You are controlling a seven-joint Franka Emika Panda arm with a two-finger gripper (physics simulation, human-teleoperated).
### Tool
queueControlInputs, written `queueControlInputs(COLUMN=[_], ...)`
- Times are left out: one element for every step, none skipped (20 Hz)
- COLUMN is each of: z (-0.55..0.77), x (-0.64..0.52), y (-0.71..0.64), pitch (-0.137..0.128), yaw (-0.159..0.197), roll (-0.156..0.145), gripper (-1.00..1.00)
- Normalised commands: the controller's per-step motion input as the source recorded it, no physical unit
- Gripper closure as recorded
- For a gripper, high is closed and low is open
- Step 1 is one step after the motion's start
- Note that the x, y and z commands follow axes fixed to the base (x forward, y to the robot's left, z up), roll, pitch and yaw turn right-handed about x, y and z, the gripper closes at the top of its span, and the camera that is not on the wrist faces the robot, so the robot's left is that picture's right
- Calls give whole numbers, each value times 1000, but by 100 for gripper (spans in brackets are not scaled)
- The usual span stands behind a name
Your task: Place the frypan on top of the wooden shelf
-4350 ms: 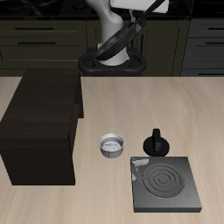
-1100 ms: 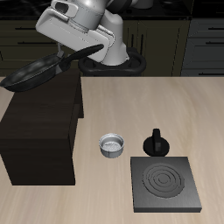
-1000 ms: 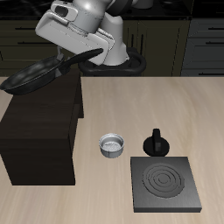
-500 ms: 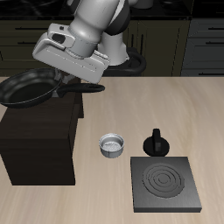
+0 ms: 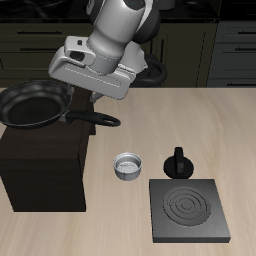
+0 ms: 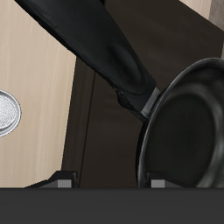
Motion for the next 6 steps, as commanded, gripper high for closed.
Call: queueControlInputs(z=[124, 464, 319, 69, 133, 208], x=[-919, -1122, -1123, -1072, -1333, -1496], y=[817, 1775, 251, 878, 1180, 548], pitch=[269, -365, -141, 272, -43, -79], yaw=[-426, 473, 3, -396, 213, 27], roll=[197, 493, -249, 154, 439, 106], gripper=[-100, -100, -100, -100, -100, -100])
